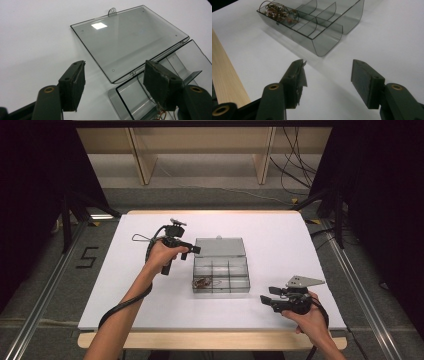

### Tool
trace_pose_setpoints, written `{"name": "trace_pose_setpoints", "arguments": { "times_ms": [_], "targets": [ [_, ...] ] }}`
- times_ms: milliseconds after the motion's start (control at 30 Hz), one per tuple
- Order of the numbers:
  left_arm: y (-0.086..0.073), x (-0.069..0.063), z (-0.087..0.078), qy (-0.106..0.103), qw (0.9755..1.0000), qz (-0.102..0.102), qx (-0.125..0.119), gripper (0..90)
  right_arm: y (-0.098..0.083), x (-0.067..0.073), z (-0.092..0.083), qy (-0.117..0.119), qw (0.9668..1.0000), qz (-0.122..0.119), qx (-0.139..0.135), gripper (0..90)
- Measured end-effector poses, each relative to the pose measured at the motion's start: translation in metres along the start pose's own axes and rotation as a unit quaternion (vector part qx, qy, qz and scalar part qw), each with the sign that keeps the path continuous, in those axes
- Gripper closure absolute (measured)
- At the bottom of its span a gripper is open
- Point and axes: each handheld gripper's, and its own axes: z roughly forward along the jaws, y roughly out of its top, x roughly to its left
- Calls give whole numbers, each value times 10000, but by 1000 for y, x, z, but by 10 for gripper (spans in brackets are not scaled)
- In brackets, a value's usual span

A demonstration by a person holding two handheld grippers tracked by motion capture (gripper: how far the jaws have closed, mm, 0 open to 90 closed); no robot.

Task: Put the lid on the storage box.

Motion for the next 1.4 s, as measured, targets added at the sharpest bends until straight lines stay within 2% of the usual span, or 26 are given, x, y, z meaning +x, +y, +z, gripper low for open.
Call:
{"name": "trace_pose_setpoints", "arguments": {
  "times_ms": [33, 67, 100, 133, 167, 200, 300, 333, 367, 400, 433, 467, 500, 600, 767, 833, 900, 967, 1067, 1200, 1233, 1267, 1300, 1333, 1367, 1400],
  "targets": [
    [0, 0, 2, 0, 10000, -36, -13, 336, 1, -2, 0, -92, 9998, -148, -79, 439],
    [0, -1, 3, -8, 10000, -16, -9, 336, 2, 0, 0, -35, 10000, 56, -46, 438],
    [1, -1, 3, -17, 10000, 2, 59, 337, 4, 0, 0, -92, 9999, 7, -100, 438],
    [1, -1, 5, -50, 10000, -30, 31, 336, 6, -1, 0, -30, 9999, -4, -159, 438],
    [1, -1, 7, -47, 10000, -25, 65, 336, 7, 0, 0, -45, 9998, 79, -190, 438],
    [1, 0, 9, -42, 10000, -4, 73, 336, 9, -1, 0, -69, 9999, -22, -142, 438],
    [3, 0, 10, -35, 9999, -65, 74, 336, 13, 2, 1, -38, 9998, -15, -175, 438],
    [3, 0, 10, -36, 9999, -85, 56, 337, 15, 0, 1, -79, 9995, -229, -200, 438],
    [4, 0, 11, -52, 9999, -118, 4, 337, 16, 2, 2, -27, 9998, -104, -162, 438],
    [4, 0, 11, -63, 9999, -116, 17, 337, 17, 2, 3, -39, 9995, -104, -284, 438],
    [4, -1, 11, -68, 9999, -129, 17, 337, 18, 3, 3, -2, 9996, -44, -262, 437],
    [4, 0, 11, -77, 9999, -116, 31, 337, 19, 1, 2, -41, 9995, -171, -256, 437],
    [4, 0, 12, -96, 9999, -103, 42, 337, 20, 4, 1, -52, 9998, -7, -202, 438],
    [4, 1, 12, -74, 9999, -123, 9, 346, 24, 4, 3, -1, 9994, -82, -339, 441],
    [3, 4, 14, -140, 9997, -175, 42, 347, 29, 5, 5, -17, 9996, -173, -231, 445],
    [2, 5, 15, -132, 9997, -188, 79, 347, 32, 4, 9, -103, 9992, -252, -277, 448],
    [2, 5, 16, -144, 9996, -254, 42, 347, 35, 4, 12, -118, 9993, -238, -245, 450],
    [2, 6, 16, -174, 9996, -231, 74, 346, 39, 4, 17, -112, 9994, -176, -263, 453],
    [1, 6, 18, -136, 9996, -252, 43, 346, 44, 3, 23, -149, 9991, -288, -255, 455],
    [0, 7, 19, -145, 9996, -245, 93, 344, 47, 2, 28, -202, 9994, -207, -165, 454],
    [0, 7, 19, -146, 9995, -273, 90, 344, 48, 0, 30, -255, 9989, -335, -183, 454],
    [0, 7, 20, -147, 9995, -278, 79, 344, 48, 1, 31, -220, 9993, -257, -137, 454],
    [0, 7, 21, -150, 9994, -286, 88, 344, 48, 0, 32, -254, 9991, -317, -121, 454],
    [1, 7, 21, -152, 9993, -328, 63, 343, 48, 2, 34, -220, 9996, -187, -56, 454],
    [1, 7, 22, -152, 9992, -355, 49, 343, 48, 0, 37, -252, 9992, -315, -82, 454],
    [1, 7, 23, -160, 9992, -349, 55, 343, 49, 0, 38, -236, 9992, -320, -38, 454]
  ]
}}
